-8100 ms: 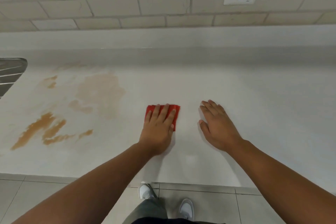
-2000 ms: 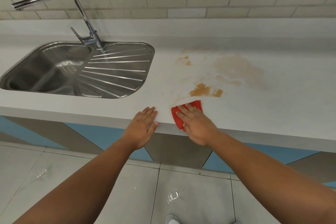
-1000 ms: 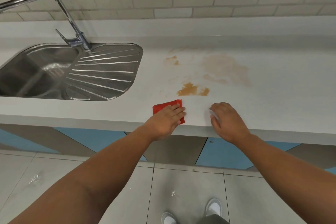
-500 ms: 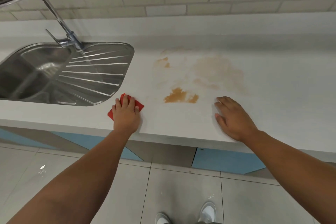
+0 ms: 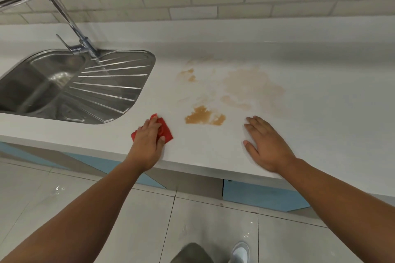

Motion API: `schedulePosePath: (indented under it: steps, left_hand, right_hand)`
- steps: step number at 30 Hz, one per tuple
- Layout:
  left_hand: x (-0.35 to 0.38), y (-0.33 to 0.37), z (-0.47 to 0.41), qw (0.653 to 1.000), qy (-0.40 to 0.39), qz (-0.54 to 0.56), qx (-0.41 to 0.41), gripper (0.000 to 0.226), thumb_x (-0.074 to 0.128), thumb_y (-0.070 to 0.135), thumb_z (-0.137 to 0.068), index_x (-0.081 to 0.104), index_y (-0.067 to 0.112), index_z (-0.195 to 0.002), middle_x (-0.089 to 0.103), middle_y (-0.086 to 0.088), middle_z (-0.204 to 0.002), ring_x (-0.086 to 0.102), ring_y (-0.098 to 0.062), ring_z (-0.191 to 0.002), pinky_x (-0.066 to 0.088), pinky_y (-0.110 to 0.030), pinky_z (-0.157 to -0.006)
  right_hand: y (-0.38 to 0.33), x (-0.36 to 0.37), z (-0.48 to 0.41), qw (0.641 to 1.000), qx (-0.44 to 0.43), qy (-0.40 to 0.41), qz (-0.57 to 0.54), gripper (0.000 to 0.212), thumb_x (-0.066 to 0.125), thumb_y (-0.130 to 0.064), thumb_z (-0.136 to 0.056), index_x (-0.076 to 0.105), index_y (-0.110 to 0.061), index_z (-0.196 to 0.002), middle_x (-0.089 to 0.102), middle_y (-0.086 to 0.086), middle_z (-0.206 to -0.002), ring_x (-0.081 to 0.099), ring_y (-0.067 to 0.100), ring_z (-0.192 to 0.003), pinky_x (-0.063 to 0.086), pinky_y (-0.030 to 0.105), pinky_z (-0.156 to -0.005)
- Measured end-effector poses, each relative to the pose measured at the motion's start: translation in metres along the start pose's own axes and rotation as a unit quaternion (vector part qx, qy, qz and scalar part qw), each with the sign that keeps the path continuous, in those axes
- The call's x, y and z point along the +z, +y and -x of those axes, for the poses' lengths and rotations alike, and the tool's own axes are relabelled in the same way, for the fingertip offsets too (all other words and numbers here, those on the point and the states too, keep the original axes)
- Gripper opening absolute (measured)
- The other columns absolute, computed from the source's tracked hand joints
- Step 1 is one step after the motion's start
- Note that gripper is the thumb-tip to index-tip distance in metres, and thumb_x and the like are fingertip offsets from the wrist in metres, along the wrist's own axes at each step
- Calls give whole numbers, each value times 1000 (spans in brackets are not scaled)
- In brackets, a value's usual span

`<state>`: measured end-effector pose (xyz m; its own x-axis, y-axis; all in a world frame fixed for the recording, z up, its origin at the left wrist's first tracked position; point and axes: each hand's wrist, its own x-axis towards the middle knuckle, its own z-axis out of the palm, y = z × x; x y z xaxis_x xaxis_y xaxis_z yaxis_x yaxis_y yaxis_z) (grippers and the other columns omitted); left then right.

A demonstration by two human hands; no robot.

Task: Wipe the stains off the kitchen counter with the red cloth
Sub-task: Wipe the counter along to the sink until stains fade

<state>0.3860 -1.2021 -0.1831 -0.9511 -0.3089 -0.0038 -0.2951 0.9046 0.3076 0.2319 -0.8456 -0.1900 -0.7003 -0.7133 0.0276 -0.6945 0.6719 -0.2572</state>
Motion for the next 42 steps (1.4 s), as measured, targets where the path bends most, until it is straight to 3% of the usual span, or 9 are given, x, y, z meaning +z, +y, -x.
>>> schedulePosePath:
  steps: [3,6,12,17,20,25,31,37,42]
  left_hand:
    - [4,3,-24,997,-10,-48,-67,56,32,34,-104,23,11,-154,13,-7,-164,6,-32,-150,7,-49,-122]
    - [12,31,-47,994,-14,-73,-76,58,26,34,-105,15,10,-156,9,-6,-165,2,-29,-151,4,-46,-122]
    - [30,86,-38,993,-50,-75,75,59,21,39,-104,14,13,-157,4,0,-165,-3,-20,-152,4,-42,-123]
    - [17,37,-5,976,-70,-63,197,60,21,44,-103,18,16,-156,8,2,-165,0,-14,-152,11,-41,-123]
    - [10,12,-20,986,-60,-69,142,63,21,46,-101,20,15,-156,11,1,-164,5,-16,-152,15,-45,-122]
    - [20,45,-78,997,-35,-68,15,57,25,33,-105,14,10,-156,7,-3,-165,0,-24,-152,3,-42,-123]
    - [35,93,-83,989,-58,-72,115,56,21,35,-105,12,15,-157,4,1,-165,-3,-20,-152,0,-38,-123]
    - [17,48,-44,964,-88,-64,244,58,18,43,-104,12,21,-157,0,8,-164,-6,-10,-151,-1,-33,-122]
    - [11,25,-82,987,-67,-61,130,59,22,40,-103,21,14,-156,12,0,-164,5,-19,-152,10,-44,-123]
  right_hand:
    - [1,1,-1,1000,-7,-15,10,72,14,-54,-95,27,-12,-152,16,3,-162,6,18,-149,7,36,-122]
    - [1,1,-2,999,-6,-28,18,74,9,-56,-94,21,-13,-154,10,1,-163,0,16,-150,5,36,-122]
    - [1,1,-1,999,-4,-38,27,76,5,-56,-93,17,-14,-155,5,1,-164,-5,15,-150,0,34,-122]
    - [1,1,-1,999,-5,-42,28,75,5,-57,-94,14,-15,-155,4,0,-164,-7,14,-149,2,36,-122]
    - [1,1,-1,999,0,-43,30,75,4,-57,-94,13,-15,-155,3,0,-164,-7,15,-149,3,36,-122]
    - [0,2,-1,999,3,-40,26,70,11,-54,-97,13,-16,-155,2,-1,-164,-8,13,-149,1,35,-122]
    - [1,3,-1,999,5,-37,26,68,13,-53,-98,14,-17,-155,3,-2,-164,-7,12,-149,4,36,-122]
    - [1,4,0,999,3,-41,24,70,9,-55,-97,12,-17,-155,1,-2,-164,-9,12,-149,2,35,-122]
    - [2,4,0,999,6,-34,17,68,13,-54,-99,14,-17,-155,2,-2,-164,-7,12,-149,4,36,-122]
